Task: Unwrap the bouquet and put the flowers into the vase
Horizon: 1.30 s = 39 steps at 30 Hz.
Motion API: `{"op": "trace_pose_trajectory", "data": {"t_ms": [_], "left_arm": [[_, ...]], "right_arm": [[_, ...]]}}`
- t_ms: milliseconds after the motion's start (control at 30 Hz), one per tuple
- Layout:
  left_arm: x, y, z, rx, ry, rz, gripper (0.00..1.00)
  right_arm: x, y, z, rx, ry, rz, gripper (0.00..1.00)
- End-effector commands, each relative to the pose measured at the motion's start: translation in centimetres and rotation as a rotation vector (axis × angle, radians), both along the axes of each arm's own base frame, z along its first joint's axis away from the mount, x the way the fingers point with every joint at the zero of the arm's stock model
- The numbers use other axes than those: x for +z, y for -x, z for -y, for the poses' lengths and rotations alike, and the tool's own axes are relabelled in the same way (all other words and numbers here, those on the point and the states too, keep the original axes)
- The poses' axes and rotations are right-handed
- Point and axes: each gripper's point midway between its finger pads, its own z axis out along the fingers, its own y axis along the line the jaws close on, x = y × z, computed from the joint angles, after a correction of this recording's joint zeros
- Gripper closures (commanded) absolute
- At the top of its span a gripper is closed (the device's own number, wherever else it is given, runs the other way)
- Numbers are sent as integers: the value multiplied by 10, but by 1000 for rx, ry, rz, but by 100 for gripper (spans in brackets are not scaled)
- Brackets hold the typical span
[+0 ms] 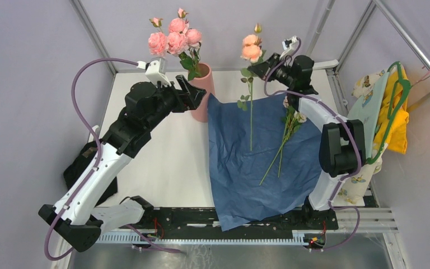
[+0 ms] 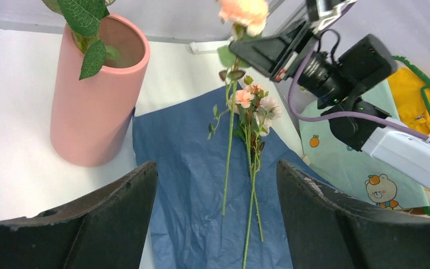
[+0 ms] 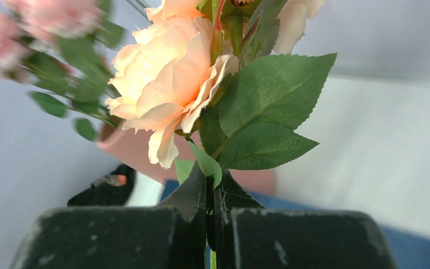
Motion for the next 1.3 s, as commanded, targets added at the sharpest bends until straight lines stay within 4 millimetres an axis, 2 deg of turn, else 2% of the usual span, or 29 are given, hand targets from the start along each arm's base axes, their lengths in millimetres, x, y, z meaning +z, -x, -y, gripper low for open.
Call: {"op": "trace_pose_trajectory", "data": {"t_ms": [0, 133, 300, 400, 600, 700, 800, 933, 1133, 1267], "left_arm": [[36, 7, -12, 30, 43, 91, 17], [38, 10, -12, 27, 46, 95, 17], [39, 12, -18, 40, 39, 95, 17], [41, 14, -21, 50, 39, 99, 17], [43, 17, -27, 67, 33, 105, 17], [45, 20, -28, 65, 35, 112, 17], [48, 23, -33, 76, 36, 128, 17], [56, 29, -44, 106, 40, 155, 17], [60, 35, -49, 111, 35, 160, 17], [61, 38, -54, 121, 29, 165, 17]], "right_arm": [[173, 36, -27, 128, -146, 465, 100], [248, 62, -39, 134, -191, 694, 100], [314, 95, -41, 113, -287, 915, 100], [343, 111, -42, 119, -344, 1009, 100], [383, 123, -38, 99, -407, 1113, 100], [396, 126, -33, 71, -427, 1145, 100], [399, 121, -31, 37, -443, 1138, 100], [391, 110, -38, 30, -471, 1106, 100], [385, 85, -53, 28, -518, 1071, 100], [381, 73, -56, 3, -529, 1054, 100]]}}
